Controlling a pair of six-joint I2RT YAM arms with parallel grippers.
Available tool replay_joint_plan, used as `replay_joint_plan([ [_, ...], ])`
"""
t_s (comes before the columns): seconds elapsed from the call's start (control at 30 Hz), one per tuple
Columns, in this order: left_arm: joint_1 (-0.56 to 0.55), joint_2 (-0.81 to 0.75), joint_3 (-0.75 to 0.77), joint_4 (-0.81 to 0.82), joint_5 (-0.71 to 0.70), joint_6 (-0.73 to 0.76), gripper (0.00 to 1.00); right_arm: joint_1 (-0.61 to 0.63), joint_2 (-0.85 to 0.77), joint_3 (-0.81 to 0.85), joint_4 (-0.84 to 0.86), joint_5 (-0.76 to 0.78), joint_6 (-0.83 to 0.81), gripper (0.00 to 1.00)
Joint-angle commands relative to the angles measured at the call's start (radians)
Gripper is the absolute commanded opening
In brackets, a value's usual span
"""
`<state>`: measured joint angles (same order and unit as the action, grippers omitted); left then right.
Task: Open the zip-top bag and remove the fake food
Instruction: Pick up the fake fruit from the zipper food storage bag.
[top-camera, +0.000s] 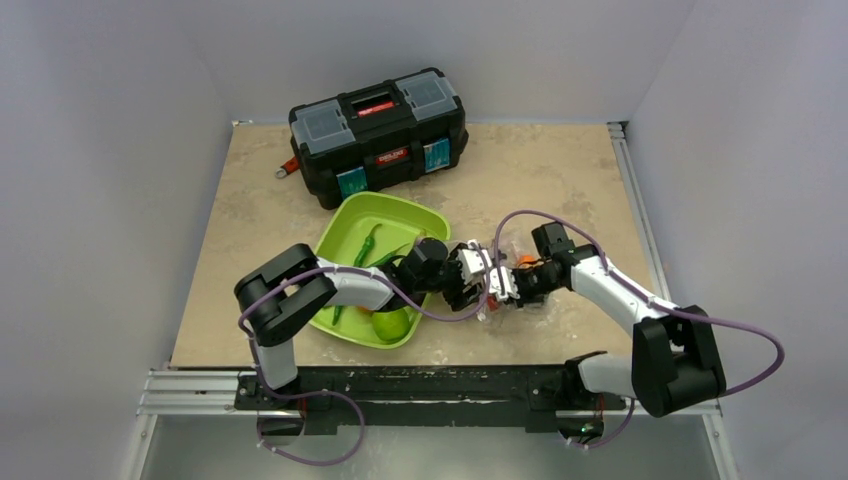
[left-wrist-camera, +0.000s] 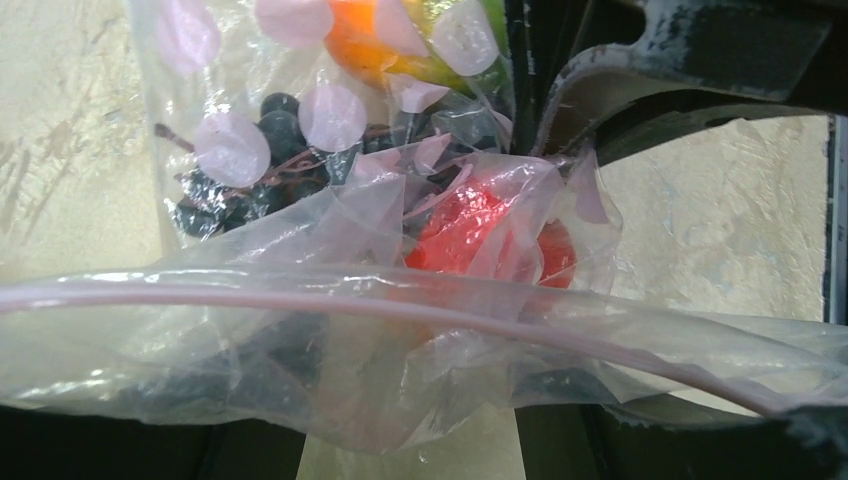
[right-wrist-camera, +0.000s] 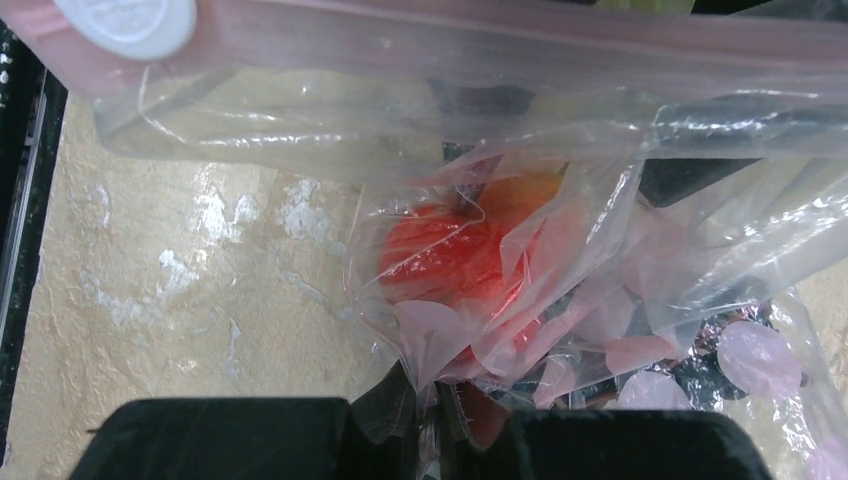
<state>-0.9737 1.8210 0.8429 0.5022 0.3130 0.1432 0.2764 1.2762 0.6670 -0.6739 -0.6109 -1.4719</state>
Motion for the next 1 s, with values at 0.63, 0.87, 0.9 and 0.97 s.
replay_joint_plan([
  [0.63, -0.058, -0.071, -0.101, 0.212, 0.207, 0.109, 0.67, -0.166, -0.053, 0.070, -0.022, -0.179, 0.018, 0.57],
  [0.87, -0.057, -0.049, -0.085, 0.212, 0.145, 0.107, 0.68, -0.164, 0.021, 0.096, -0.039, -0.212, -0.013, 0.54],
  [0.9, -0.057, -0.043, -0.087, 0.224, 0.108, 0.107, 0.68, -0.163, 0.030, 0.100, -0.038, -0.212, -0.012, 0.52],
  [0.97, -0.057, -0.042, -0.101, 0.259, 0.046, 0.107, 0.68, -0.162, 0.042, 0.105, -0.028, -0.203, 0.002, 0.47],
])
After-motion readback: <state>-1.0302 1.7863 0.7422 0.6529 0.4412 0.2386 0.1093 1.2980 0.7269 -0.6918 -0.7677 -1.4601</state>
